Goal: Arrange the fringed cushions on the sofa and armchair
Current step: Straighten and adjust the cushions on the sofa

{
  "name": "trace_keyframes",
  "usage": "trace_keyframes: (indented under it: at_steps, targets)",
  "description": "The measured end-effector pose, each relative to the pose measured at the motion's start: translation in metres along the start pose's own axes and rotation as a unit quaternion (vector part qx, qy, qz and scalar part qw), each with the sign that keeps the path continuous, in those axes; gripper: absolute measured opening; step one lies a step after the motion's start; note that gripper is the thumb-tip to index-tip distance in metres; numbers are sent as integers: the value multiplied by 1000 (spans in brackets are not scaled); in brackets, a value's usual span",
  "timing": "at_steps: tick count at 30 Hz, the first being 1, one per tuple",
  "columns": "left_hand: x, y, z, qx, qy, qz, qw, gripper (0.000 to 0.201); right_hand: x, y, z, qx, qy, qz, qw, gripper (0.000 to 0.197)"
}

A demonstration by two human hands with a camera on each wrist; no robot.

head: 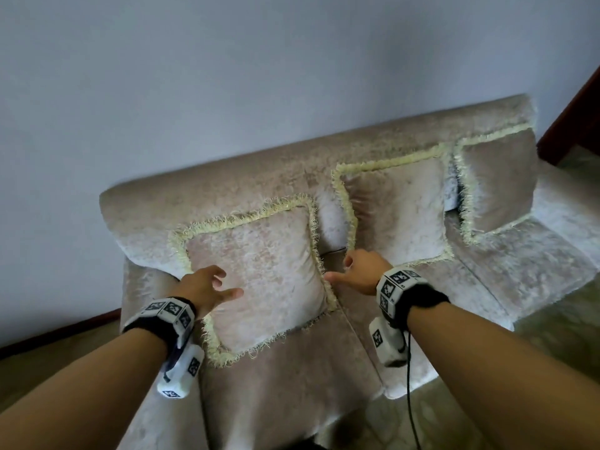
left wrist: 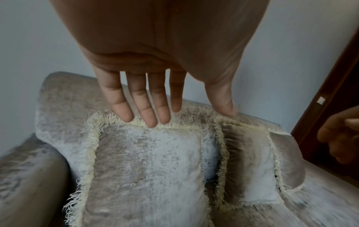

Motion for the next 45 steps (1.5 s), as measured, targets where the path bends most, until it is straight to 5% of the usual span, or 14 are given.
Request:
trace_keyframes:
  at_steps: [12, 20, 27, 32, 35, 37, 39, 43, 45]
  targets:
    - [18, -9, 130, 68, 51, -43, 995, 81, 8, -13, 141, 70, -57, -17, 996, 62]
    - [58, -39, 180, 69, 135, -81, 985, 99, 9, -56, 225, 128, -52, -3, 990, 81]
    - [116, -81, 250, 20, 253, -97, 962, 117, -47, -124, 321, 144, -126, 18, 981, 119]
    - [145, -115, 282, 9, 317, -150, 936, 131, -104, -194, 386, 156, -110, 59, 980, 153]
    - [157, -134, 298, 17, 318, -206, 925, 126, -100, -206, 417, 146, -12, 144, 979, 139]
    - [161, -145, 307, 31, 306, -230, 923, 103, -76, -193, 420, 135, 28, 206, 969, 118]
    - [160, -147, 311, 35, 310, -222, 924, 88, -65, -188, 421, 135, 33, 254, 957, 111]
    - [158, -147, 305, 29, 320, -236, 917, 94, -61, -187, 408, 99, 28, 292, 951, 95]
    - [158, -147, 295, 30, 311, -255, 915, 89, -58, -177, 392, 85, 21, 318, 944, 107]
Point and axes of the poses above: each hand's wrist, its own z-axis towards the middle knuckle, its own y-axis out of the back of the hand, x = y × z, the point moved 4 cm from there along z, towards the middle knuckle, and after that the axes turned 6 degrees about y, right-handed, at the moved point
